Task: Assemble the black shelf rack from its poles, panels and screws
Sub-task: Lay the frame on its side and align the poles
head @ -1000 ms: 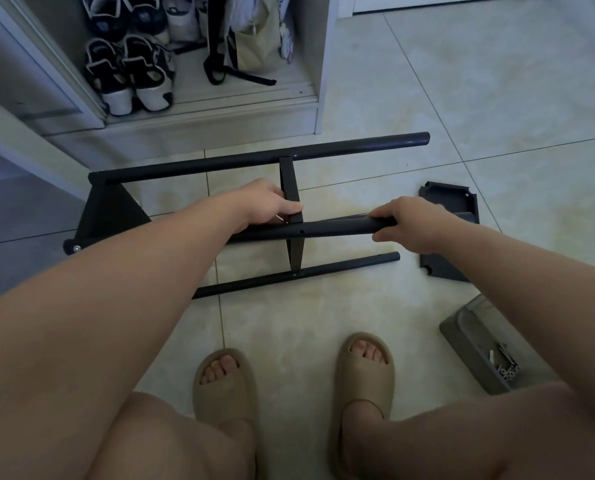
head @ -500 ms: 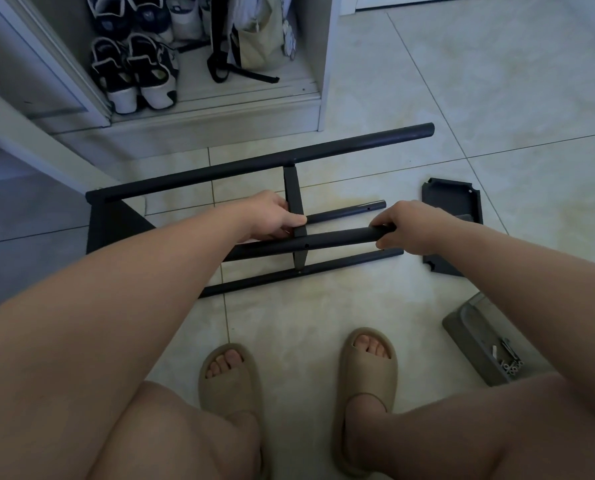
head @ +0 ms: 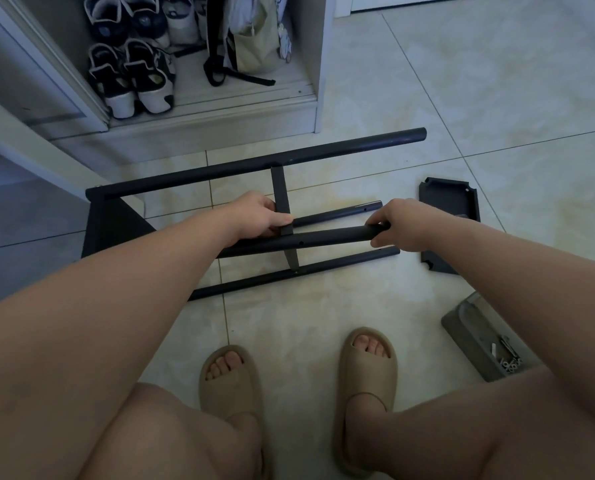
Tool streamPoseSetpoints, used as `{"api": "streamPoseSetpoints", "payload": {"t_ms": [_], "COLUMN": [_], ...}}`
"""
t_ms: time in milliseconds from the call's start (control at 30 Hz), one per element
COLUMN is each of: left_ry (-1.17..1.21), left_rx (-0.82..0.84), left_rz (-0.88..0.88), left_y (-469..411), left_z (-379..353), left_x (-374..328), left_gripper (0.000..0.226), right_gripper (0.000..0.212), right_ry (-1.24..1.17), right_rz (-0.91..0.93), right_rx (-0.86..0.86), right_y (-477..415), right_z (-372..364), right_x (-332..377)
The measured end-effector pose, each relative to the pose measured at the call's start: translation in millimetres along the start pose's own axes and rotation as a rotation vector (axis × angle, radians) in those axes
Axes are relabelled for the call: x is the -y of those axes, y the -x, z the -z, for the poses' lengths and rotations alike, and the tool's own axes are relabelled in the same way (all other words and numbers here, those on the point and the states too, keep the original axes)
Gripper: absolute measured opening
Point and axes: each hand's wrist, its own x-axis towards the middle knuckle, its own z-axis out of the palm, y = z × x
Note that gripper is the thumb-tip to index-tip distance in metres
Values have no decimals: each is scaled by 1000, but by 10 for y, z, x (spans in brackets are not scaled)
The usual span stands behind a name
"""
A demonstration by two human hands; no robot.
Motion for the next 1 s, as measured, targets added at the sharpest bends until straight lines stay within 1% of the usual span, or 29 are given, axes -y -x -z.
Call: {"api": "streamPoseSetpoints", "payload": {"t_ms": [200,267,400,567,767,900,1000], "left_ry": [23,49,62,57,60,72,75], "left_rx": [-23,-25,-8,-1,4,6,14], "left_rz": [-5,-14,-9,-9,-12,-16,-13], "left_y": [7,8,12,-19,6,45,70], "left_z": [11,31,49,131,176,209,215], "left_x": [20,25,38,46,17,8,20], "left_gripper": [13,16,16,22,21,15,16], "right_gripper": [12,8,8,9,4,6,5], "right_ry": [-6,-1,-7,-1,1,0,11], "right_rz": [12,19,8,10,38,54,54], "right_rx": [-1,-12,1,-19,-32,-33,-32], "right_y": [-2,0,16,11,38,49,49], "right_z": [-10,0,9,50,112,148,144], "right_x": [1,3,7,23,34,54,69]}}
